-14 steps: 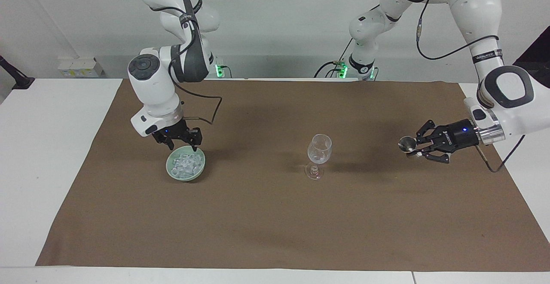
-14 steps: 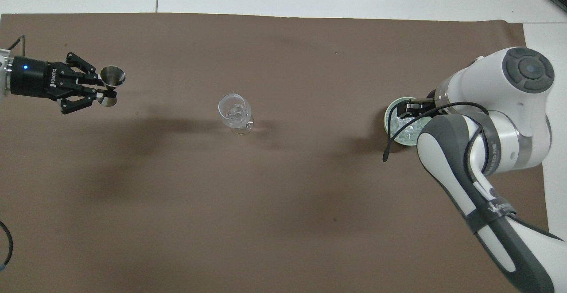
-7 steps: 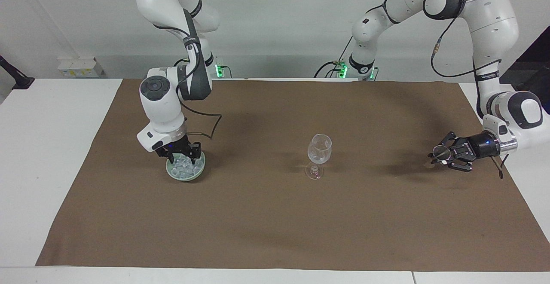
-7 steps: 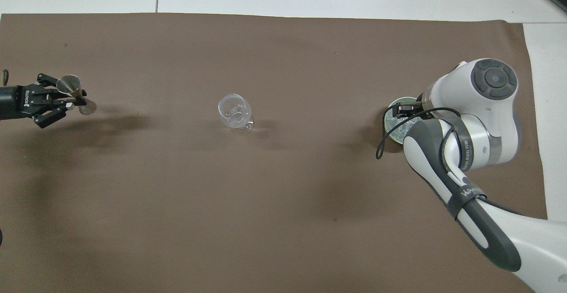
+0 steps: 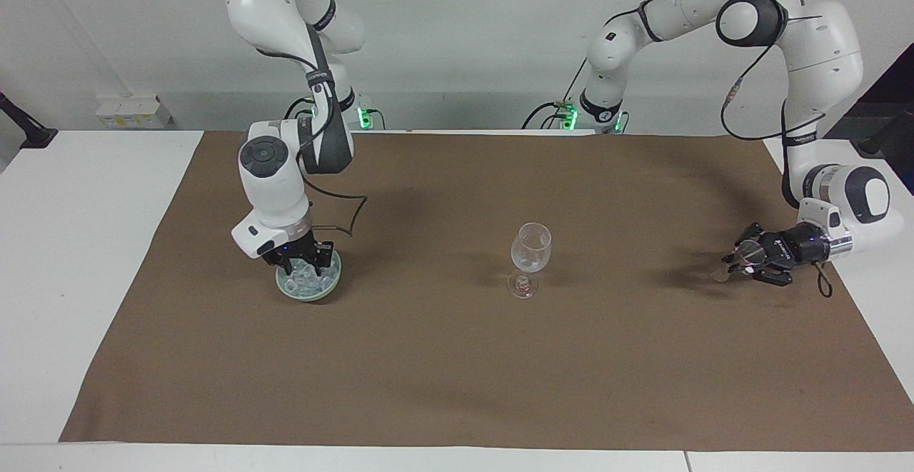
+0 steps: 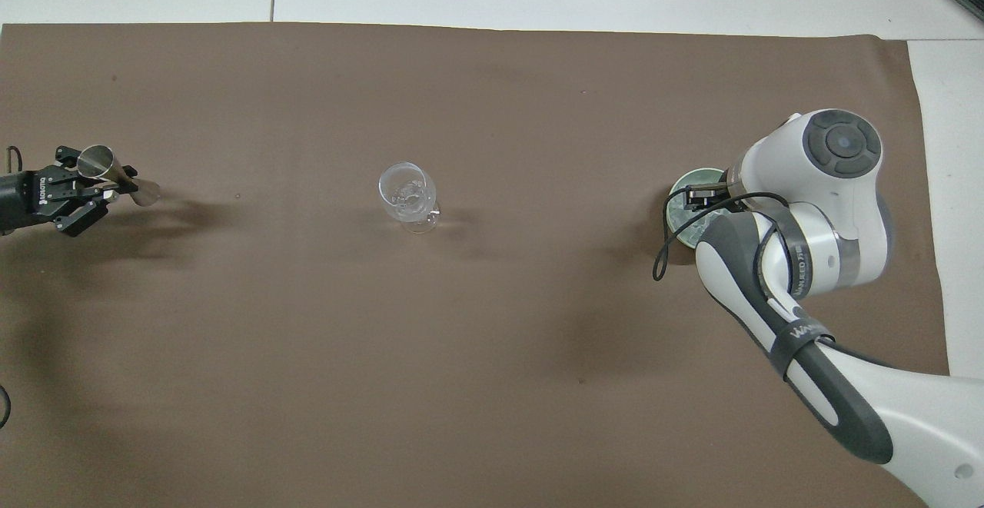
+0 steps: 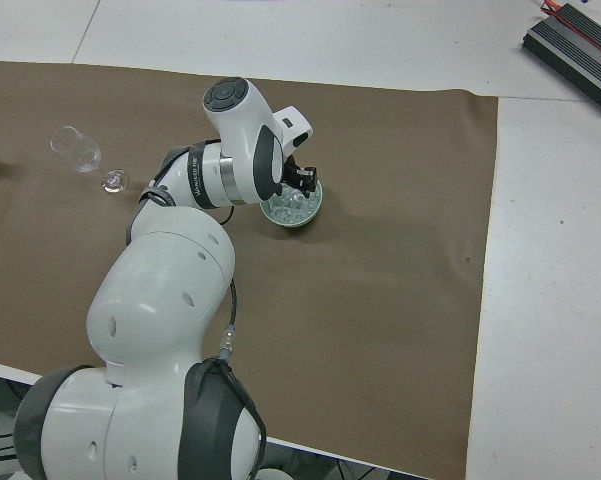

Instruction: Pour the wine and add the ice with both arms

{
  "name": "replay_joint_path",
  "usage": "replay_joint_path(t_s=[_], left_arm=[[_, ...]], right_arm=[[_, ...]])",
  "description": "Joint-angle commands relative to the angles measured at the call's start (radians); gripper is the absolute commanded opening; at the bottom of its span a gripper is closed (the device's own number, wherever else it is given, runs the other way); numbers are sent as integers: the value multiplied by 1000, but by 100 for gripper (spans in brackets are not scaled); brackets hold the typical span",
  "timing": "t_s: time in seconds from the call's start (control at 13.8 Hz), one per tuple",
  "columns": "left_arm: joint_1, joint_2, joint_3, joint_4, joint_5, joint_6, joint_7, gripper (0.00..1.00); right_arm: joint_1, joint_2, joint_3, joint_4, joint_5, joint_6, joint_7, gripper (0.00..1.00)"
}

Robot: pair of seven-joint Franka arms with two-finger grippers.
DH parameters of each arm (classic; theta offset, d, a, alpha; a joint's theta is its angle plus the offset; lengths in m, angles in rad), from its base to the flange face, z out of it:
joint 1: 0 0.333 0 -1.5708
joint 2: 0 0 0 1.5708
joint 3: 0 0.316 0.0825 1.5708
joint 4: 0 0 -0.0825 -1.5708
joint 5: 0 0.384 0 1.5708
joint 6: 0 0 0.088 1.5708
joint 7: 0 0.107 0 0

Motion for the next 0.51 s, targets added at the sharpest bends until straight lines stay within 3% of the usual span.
replay_joint_path(t_s=[0.0, 0.43], left_arm=[[-10, 13, 16, 15, -15, -14, 43, 0], [-33, 14, 21, 3, -7, 23, 149, 0]], right_arm=[[-4, -14, 7, -21, -26, 11, 24, 55], [-2, -16, 9, -10, -26, 11, 50, 4]])
